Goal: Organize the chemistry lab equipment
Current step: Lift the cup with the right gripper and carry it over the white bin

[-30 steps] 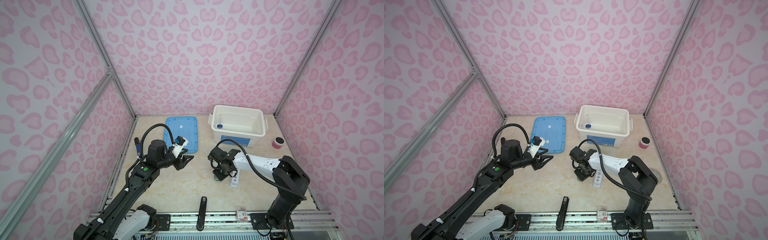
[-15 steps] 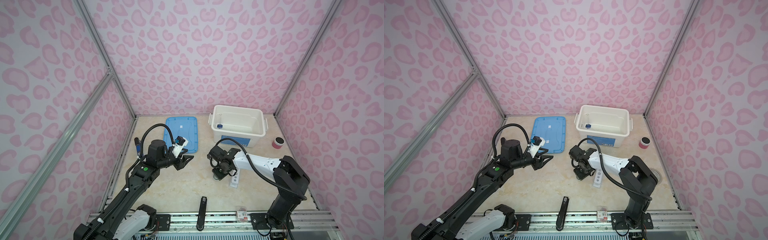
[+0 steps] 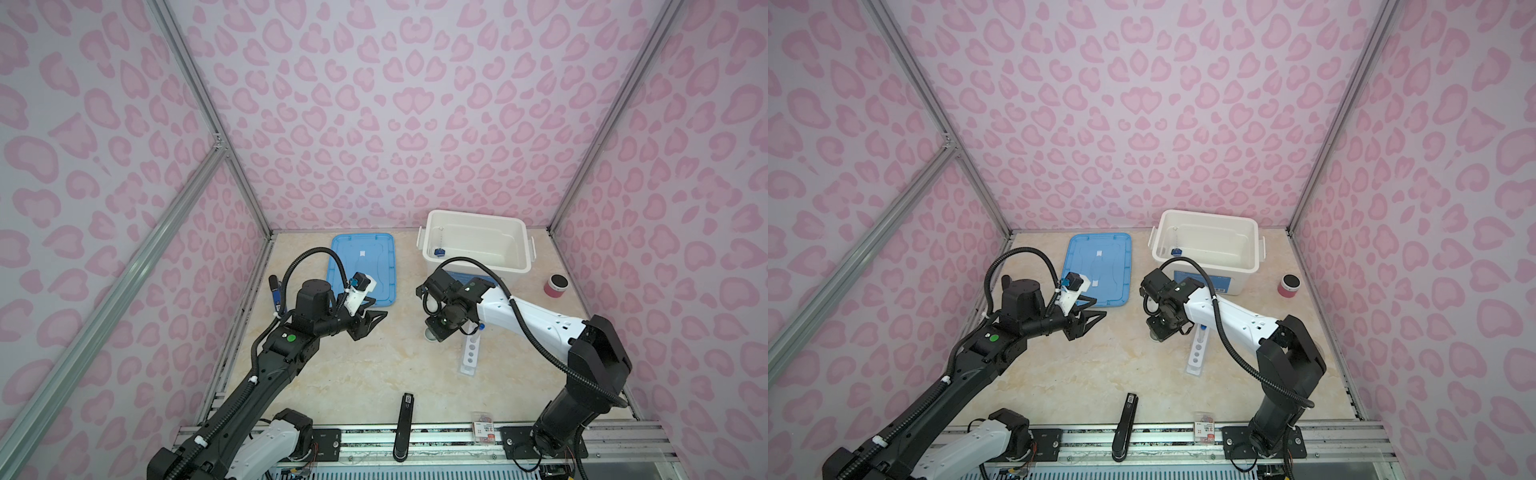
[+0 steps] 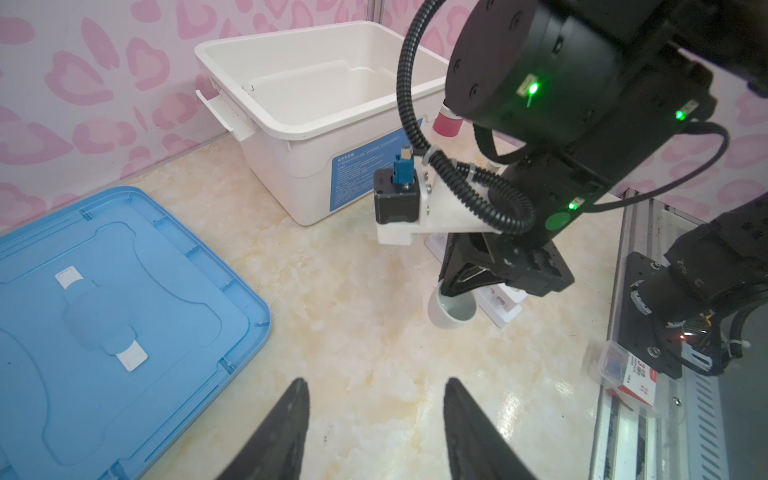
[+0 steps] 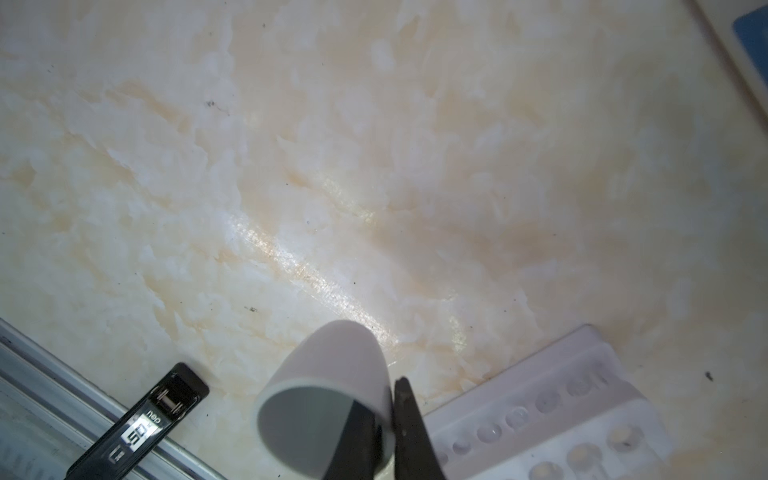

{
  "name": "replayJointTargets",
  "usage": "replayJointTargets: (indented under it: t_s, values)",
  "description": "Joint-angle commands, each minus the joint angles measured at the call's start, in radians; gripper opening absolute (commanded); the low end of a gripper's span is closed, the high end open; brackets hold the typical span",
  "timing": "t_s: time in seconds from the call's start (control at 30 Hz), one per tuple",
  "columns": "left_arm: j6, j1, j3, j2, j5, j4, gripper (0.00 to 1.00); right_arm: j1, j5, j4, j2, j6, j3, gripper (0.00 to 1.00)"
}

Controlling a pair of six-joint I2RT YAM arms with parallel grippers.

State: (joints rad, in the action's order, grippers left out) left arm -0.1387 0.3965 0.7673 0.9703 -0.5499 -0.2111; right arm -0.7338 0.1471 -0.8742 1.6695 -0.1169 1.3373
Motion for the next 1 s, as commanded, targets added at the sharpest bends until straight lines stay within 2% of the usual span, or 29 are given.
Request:
replayJointTargets:
  t_s: [0.0, 0.47, 0.6, 0.97]
  values:
    - [-0.006, 0.0, 0.001, -0.007, -0.005, 0.019, 0.54, 0.027, -0.009, -0.074, -0.01, 0.04, 0.06, 0.09]
    - [-0.006, 0.0, 0.0, -0.015, -0.002, 0.017, 0.54, 0.188, -0.036, -0.217, 0.009, 0.112, 0.387, 0.09]
    - [-0.007, -0.001, 0.001, -0.007, -0.008, 0.021, 0.54, 0.245, -0.108, -0.173, 0.006, 0.114, 0.397, 0.09]
    - [-0.005, -0.001, 0.003, -0.005, -0.004, 0.016, 0.54, 0.436, -0.083, -0.098, 0.081, 0.13, 0.516, 0.09]
